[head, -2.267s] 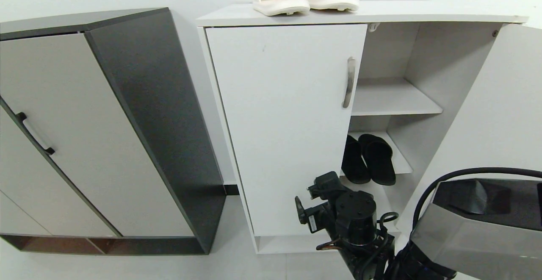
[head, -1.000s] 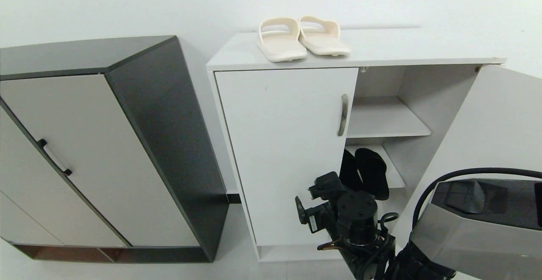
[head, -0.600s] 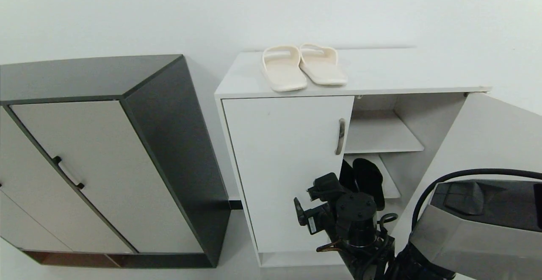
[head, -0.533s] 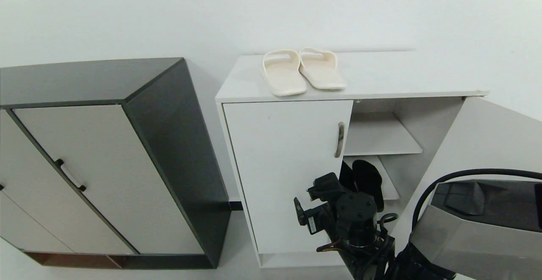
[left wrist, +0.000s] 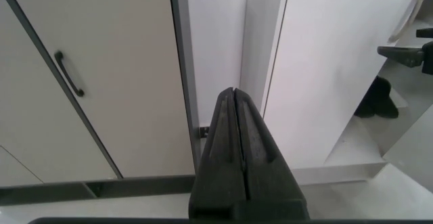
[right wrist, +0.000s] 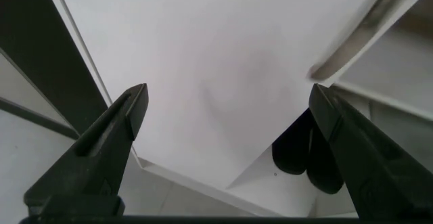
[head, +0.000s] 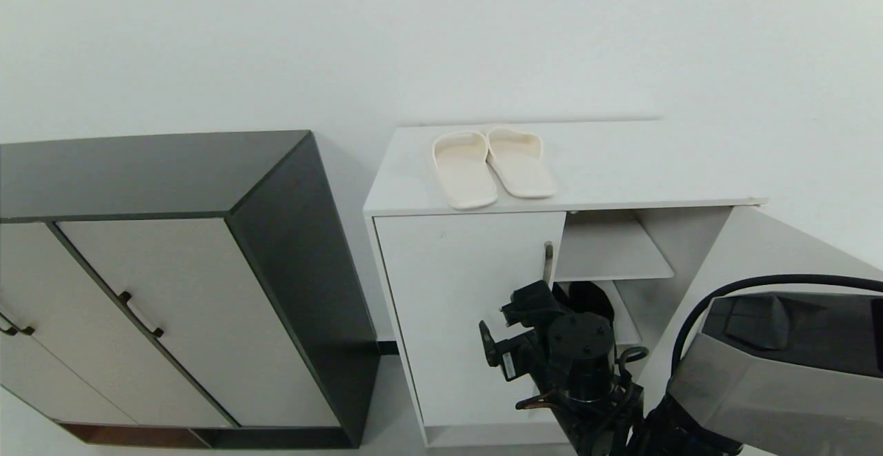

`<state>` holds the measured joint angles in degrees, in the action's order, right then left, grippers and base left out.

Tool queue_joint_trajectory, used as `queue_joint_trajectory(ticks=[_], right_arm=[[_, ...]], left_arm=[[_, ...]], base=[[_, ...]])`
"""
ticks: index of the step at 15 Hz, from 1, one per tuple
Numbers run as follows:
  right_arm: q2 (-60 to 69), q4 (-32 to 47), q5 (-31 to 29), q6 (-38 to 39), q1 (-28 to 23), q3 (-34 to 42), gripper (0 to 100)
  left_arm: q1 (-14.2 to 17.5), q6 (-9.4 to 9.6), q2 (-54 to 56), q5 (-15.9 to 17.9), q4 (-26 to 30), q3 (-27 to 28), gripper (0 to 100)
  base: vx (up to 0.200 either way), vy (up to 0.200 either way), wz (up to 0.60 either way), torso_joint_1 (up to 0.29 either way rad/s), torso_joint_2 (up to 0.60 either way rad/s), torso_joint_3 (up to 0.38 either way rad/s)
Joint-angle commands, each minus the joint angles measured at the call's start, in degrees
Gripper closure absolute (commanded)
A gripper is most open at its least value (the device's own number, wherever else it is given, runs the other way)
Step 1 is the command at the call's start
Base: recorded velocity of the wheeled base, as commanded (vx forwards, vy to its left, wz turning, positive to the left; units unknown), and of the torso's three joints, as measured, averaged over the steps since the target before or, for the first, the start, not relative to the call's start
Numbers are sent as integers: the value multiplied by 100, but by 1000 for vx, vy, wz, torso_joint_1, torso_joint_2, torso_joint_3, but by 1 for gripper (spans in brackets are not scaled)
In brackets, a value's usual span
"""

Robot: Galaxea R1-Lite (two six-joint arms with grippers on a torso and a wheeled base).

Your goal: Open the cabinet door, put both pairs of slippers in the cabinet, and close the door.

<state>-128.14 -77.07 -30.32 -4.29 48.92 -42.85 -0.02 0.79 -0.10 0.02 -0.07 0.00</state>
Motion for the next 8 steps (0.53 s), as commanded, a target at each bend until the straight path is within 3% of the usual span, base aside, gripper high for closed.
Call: queue_joint_trajectory(ticks=[1,8], right_arm=[[8,-1,0,-2,3,-4,0],[43,-1,0,-2,12,-4,0]], left_arm=[[2,0,1,-2,-1,0,100],[2,0,1,-2,-1,0,100]], base=[[0,0,0,217,-535,-325],[0,0,0,245,-561,-322]])
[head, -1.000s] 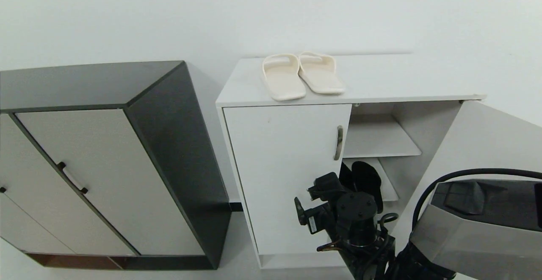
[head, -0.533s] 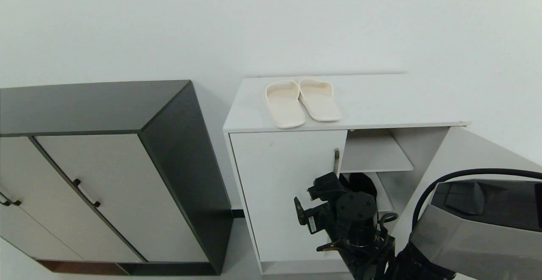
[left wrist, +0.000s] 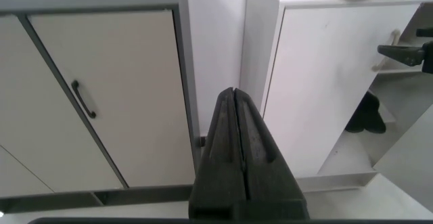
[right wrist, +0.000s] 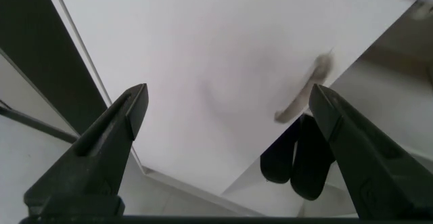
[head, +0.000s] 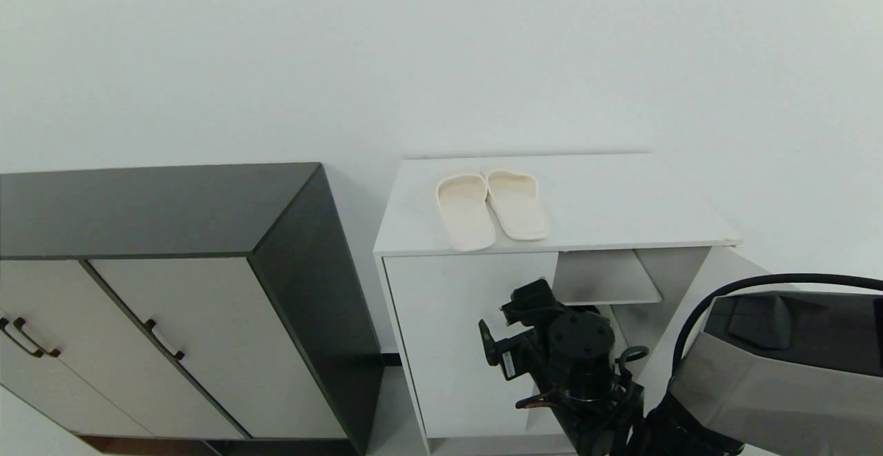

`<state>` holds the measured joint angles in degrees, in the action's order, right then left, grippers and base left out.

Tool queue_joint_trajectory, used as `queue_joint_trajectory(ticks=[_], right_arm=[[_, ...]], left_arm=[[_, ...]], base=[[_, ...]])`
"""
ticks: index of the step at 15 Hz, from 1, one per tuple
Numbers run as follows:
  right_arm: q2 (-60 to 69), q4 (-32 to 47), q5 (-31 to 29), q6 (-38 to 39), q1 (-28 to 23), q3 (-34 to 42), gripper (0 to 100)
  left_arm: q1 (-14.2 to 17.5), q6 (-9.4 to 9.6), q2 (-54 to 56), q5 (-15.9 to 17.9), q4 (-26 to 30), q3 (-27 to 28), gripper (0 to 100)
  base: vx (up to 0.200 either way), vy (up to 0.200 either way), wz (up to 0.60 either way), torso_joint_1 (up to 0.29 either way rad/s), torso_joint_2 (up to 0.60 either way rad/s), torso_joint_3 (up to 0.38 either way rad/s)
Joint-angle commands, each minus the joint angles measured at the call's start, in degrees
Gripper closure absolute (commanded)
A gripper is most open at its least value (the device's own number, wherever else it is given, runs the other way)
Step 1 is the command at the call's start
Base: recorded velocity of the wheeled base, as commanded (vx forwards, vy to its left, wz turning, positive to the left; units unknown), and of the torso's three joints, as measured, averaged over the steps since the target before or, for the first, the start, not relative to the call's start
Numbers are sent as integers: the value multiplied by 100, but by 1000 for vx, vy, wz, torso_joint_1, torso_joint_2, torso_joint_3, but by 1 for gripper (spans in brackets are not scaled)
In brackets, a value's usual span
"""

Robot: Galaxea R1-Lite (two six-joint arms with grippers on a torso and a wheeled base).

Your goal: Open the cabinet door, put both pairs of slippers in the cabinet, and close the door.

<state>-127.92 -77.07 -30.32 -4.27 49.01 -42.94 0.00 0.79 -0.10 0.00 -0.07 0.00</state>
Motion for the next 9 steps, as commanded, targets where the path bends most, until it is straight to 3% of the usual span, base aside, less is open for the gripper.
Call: queue_joint_trajectory(ticks=[1,9], right_arm=[[21,-1,0,-4,4,4,0],[162,-10,149,-4,12,101,0]], left_arm=[[0,0,1,0,-1,0,100],[0,0,1,0,-1,0,100]], base=[[0,0,0,271,-608,-339],[0,0,0,190,-417,-226]])
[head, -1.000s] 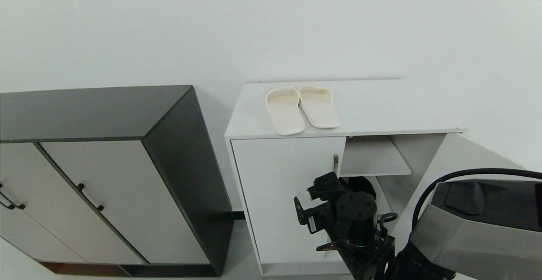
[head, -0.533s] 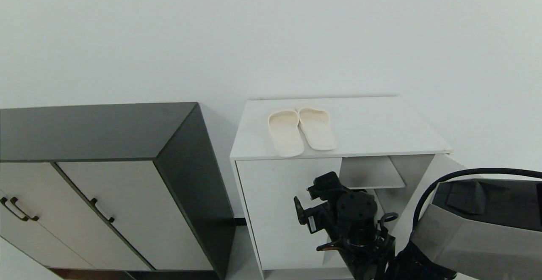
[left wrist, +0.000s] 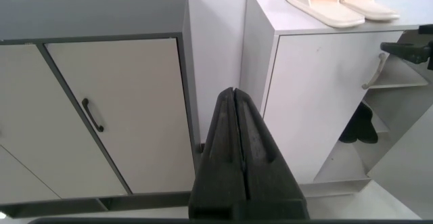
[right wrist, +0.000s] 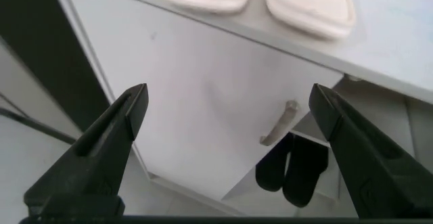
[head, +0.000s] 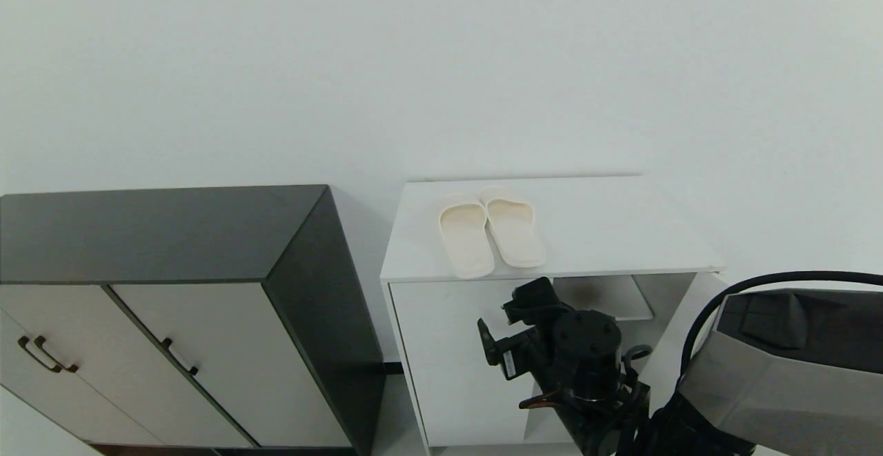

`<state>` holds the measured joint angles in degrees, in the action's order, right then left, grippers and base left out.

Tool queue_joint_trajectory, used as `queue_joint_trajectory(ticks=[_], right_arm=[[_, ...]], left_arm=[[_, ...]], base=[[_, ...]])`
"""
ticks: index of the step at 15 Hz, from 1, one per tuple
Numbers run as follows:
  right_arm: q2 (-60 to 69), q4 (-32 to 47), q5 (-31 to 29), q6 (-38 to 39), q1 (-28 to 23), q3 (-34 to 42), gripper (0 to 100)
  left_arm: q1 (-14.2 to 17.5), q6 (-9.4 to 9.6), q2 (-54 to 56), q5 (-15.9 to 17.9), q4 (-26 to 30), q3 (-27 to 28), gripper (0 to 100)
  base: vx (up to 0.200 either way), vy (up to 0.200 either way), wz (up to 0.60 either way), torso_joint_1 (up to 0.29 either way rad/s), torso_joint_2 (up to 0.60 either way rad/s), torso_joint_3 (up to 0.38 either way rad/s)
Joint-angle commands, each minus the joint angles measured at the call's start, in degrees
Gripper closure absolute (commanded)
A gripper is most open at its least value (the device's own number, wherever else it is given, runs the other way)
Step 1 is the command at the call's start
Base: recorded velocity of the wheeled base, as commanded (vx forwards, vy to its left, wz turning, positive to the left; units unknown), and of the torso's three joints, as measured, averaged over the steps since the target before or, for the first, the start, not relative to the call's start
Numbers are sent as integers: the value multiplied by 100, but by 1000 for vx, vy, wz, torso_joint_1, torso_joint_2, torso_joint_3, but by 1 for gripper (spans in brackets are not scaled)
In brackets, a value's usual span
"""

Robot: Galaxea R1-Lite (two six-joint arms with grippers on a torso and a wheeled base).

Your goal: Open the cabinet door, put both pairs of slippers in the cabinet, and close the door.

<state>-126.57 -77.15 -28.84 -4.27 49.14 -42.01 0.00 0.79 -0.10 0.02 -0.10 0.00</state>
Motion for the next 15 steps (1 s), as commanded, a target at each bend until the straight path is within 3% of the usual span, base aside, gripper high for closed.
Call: queue_joint_trajectory(ticks=[1,4,6,9,10,13,15], right_arm=[[28,-1,72,-13,-1,52,0],[124,-54,45,-153,87,-27,0],[581,394,37,-30,219,-273,0],[1794,3365,-51,1244,606,-1029,0],[1882,4296,-447,1666,623,-1512,0],[1434,4824,-1044,2220,456,-2206,0],[1003,4024,-1009,2132,359,-2083,0]], left_arm=[[0,0,1,-2,1,0,100],[0,17,1,-2,1,0,100],[0,26,1,-2,1,0,100],[0,35,1,-2,1,0,100],[0,35,1,-2,1,0,100],[0,35,1,-2,1,0,100],[0,53,1,-2,1,0,100]], base=[[0,0,0,27,-61,-36],[0,0,0,0,0,0],[0,0,0,0,0,0],[0,0,0,0,0,0],[0,0,0,0,0,0],[0,0,0,0,0,0],[0,0,0,0,0,0]])
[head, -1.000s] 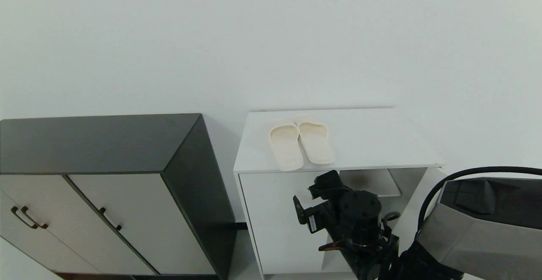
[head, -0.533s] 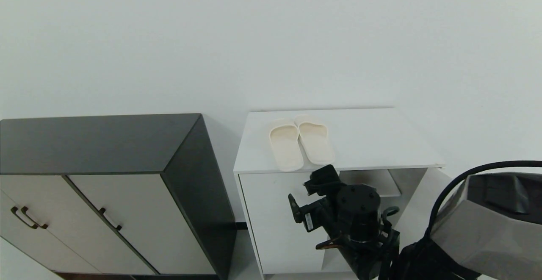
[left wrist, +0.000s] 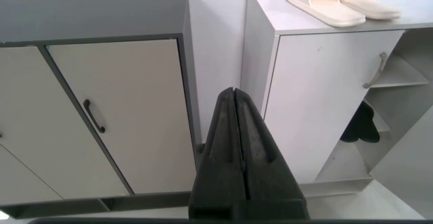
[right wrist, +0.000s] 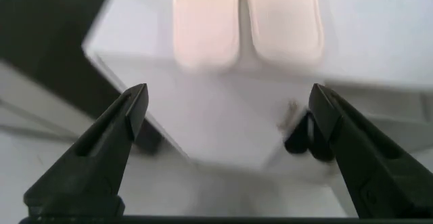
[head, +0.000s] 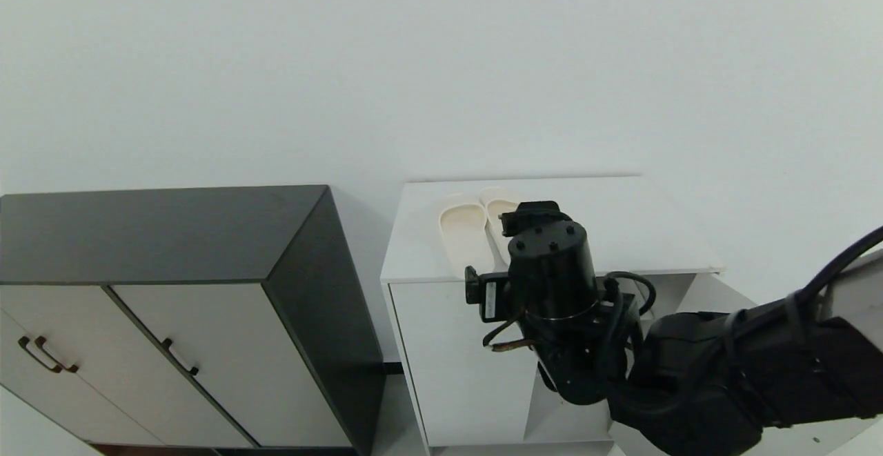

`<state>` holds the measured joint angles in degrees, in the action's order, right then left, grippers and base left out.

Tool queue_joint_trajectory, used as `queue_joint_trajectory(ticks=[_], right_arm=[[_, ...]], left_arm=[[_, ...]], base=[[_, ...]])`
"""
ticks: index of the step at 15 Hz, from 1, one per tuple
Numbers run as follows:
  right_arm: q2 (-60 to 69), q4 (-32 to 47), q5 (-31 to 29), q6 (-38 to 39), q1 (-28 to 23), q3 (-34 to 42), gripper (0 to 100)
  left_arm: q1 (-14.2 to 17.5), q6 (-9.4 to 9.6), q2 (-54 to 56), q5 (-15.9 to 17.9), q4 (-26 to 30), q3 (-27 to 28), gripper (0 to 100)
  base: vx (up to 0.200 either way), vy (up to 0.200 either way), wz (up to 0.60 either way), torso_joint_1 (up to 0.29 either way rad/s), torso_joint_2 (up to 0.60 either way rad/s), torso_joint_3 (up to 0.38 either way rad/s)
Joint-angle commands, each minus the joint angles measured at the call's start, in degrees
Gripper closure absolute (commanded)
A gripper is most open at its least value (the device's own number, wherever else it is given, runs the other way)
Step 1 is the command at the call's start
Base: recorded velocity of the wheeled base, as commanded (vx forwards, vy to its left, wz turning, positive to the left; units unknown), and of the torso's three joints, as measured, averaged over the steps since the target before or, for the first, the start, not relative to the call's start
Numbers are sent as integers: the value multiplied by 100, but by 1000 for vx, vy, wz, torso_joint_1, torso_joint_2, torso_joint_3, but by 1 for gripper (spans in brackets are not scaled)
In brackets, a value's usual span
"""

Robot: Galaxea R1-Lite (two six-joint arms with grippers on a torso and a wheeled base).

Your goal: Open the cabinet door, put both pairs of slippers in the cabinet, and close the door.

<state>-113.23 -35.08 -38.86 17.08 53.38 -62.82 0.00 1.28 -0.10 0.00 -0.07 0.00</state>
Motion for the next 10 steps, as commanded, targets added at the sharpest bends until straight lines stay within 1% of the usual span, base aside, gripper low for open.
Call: queue_joint_trajectory(ticks=[1,2,3,8,10], right_arm=[[-472,-772,19,-381,-82,226,0],[-551,-1501,283,-820,-135,525,0],[-578,-1677,344,-908,-144,604,0],[-666,-1765,397,-978,-249,666,0],[-683,-1765,388,-978,-249,666,0]], left_arm=[[0,-5,1,0,-1,0,100],[0,-14,1,0,-1,0,100],[0,-14,1,0,-1,0,100],[0,-31,1,9,-1,0,100],[0,-31,1,9,-1,0,100]], base=[[0,0,0,0,0,0],[0,0,0,0,0,0],[0,0,0,0,0,0],[0,0,0,0,0,0],[200,0,0,2,0,7]])
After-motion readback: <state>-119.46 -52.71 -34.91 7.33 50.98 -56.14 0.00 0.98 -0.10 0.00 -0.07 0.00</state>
